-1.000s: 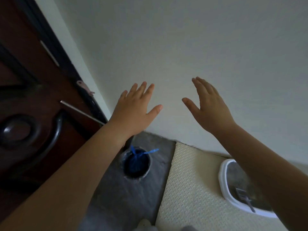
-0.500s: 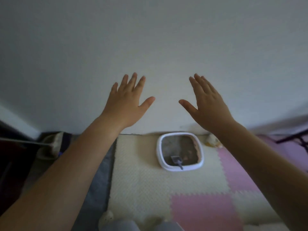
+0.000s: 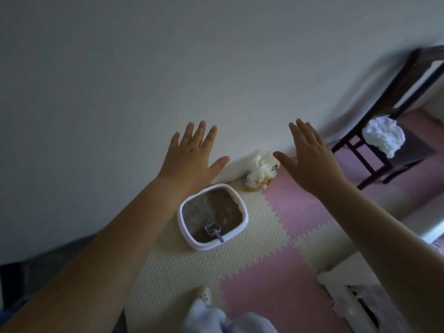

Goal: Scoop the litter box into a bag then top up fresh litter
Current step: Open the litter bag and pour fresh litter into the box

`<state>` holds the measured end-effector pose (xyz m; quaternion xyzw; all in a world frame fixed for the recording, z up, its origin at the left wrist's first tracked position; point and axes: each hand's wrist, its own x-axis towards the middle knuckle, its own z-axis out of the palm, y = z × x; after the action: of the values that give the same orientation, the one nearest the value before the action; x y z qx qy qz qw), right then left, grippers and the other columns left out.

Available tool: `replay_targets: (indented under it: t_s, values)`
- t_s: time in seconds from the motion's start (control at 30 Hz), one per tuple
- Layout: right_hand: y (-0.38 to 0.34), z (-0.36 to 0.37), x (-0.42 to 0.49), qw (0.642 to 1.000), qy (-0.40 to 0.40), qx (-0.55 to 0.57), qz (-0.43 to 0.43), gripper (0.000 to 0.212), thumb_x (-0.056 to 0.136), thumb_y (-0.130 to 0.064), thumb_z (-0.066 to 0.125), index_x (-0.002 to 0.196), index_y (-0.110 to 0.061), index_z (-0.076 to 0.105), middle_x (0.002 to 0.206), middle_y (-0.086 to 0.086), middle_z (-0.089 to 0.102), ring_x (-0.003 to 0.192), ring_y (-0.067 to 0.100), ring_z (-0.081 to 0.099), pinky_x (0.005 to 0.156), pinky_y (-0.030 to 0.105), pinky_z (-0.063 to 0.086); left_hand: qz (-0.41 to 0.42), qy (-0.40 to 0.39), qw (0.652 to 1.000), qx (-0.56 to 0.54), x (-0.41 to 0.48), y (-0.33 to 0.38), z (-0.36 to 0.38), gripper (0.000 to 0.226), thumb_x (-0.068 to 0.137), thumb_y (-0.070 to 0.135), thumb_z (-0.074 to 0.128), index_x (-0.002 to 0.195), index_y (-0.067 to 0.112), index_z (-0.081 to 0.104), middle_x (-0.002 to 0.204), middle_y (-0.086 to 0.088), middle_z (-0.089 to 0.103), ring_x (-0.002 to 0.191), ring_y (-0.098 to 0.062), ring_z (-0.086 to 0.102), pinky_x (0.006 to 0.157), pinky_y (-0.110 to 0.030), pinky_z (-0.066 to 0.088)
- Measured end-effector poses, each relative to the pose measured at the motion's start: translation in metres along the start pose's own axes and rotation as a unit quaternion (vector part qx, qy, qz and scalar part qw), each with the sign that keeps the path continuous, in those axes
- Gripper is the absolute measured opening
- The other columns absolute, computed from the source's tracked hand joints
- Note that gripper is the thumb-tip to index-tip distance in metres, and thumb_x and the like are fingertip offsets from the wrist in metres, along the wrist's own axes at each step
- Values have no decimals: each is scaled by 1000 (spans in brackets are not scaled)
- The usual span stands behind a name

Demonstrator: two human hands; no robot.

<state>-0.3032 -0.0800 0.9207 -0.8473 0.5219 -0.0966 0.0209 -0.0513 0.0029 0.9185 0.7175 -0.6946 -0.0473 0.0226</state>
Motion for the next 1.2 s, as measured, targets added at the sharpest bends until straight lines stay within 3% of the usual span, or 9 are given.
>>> replay_targets:
  t_s: [0.3, 0.7, 0.87, 1.03, 1.2]
  values:
    - [105, 34, 23, 996, -26, 10, 90, 85, 87, -62, 37, 150, -8, 17, 158, 10, 16, 146, 23, 10, 118, 42, 16, 57, -52, 997, -6, 97, 55, 45, 80, 91, 65, 21, 152, 20, -5, 161, -7, -5, 148, -28, -5, 119, -48, 4]
    - [273, 158, 124, 995, -86, 42, 39, 83, 89, -60, 38, 150, -9, 16, 158, 10, 16, 146, 23, 10, 118, 37, 13, -48, -72, 993, -78, 227, 162, 182, 77, 93, 60, 28, 152, 21, -3, 161, -5, -6, 148, -26, -7, 119, -46, 2]
    - [320, 265, 155, 993, -85, 67, 55, 78, 90, -55, 43, 149, -9, 20, 157, 10, 17, 145, 24, 11, 117, 37, 14, -73, -61, 989, -111, 284, 172, 292, 78, 93, 64, 21, 152, 20, -5, 160, -4, -9, 147, -24, -9, 117, -40, -4]
    - [350, 433, 173, 990, -69, 92, 76, 77, 89, -51, 51, 150, -15, 20, 158, 9, 13, 146, 24, 9, 115, 35, 13, -94, -2, 987, -132, 338, 152, 454, 88, 80, 69, 6, 153, 20, 1, 161, -7, -2, 148, -25, -3, 111, -35, -4]
    - [366, 588, 203, 989, 9, 128, 79, 74, 88, -40, 60, 149, -21, 22, 157, 11, 16, 144, 28, 13, 114, 42, 21, -87, 29, 985, -149, 381, 140, 611, 78, 94, 61, 30, 152, 23, -6, 161, -6, -6, 147, -24, -7, 117, -37, -1]
